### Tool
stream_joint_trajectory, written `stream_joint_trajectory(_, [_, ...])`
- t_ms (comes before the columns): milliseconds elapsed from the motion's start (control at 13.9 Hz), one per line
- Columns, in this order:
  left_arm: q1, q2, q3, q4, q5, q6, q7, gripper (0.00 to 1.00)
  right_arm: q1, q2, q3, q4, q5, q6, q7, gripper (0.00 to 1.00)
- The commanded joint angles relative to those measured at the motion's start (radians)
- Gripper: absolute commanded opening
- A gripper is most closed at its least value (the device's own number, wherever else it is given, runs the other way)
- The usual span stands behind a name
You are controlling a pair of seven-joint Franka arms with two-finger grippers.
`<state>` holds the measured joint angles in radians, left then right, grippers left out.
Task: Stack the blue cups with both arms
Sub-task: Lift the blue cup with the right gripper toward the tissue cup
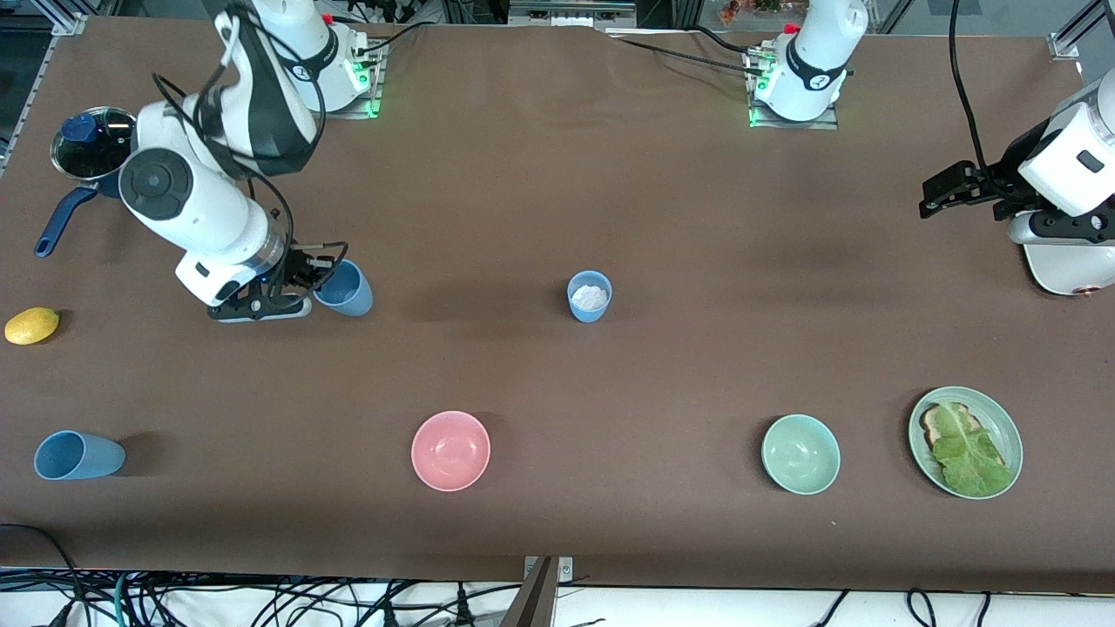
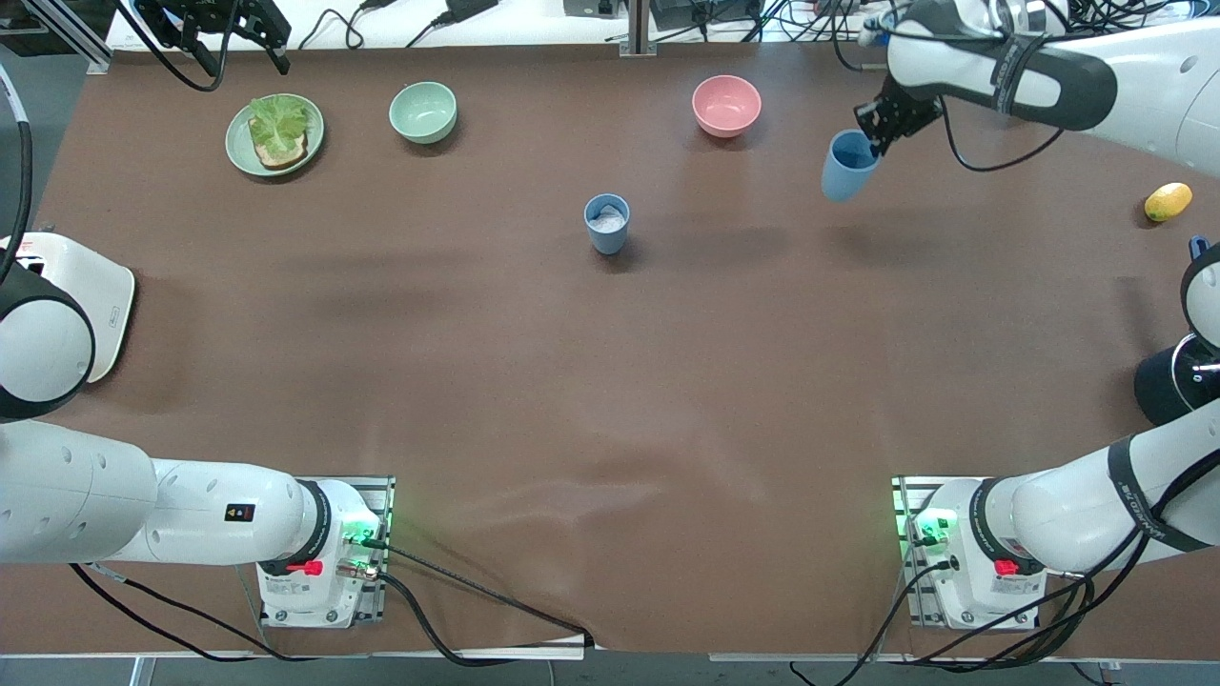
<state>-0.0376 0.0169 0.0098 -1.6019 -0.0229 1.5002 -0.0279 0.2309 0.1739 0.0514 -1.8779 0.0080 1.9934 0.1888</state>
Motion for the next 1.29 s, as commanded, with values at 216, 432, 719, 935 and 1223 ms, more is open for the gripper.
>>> stream_joint_trajectory(216, [0.001, -0.006, -0.004, 0.011, 0.026, 0.002, 0.013, 1.00, 0.197, 0.039, -0.002, 0.158, 0.023, -0.056, 0.222, 0.00])
stream_joint_trajectory(432, [0.001, -0.006, -0.004, 0.011, 0.026, 0.000, 0.011, 1.00, 0.307, 0.120, 0.001, 0.284, 0.045, -0.057, 0.394, 0.00])
stream_joint_trajectory(719, [0.001, -0.008, -0.004, 0.011, 0.026, -0.002, 0.011, 1.00, 0.413, 0.228, 0.001, 0.416, 0.095, -0.064, 0.535, 0.00])
stream_joint_trajectory(935, [0.001, -0.008, -0.004, 0.011, 0.026, -0.002, 0.011, 1.00, 0.473, 0.324, -0.001, 0.526, 0.093, -0.064, 0.638, 0.00])
stream_joint_trajectory(1223, [0.001, -0.008, -0.002, 0.011, 0.026, -0.002, 0.011, 1.00, 0.505, 0.407, -0.002, 0.604, 0.092, -0.039, 0.693, 0.00])
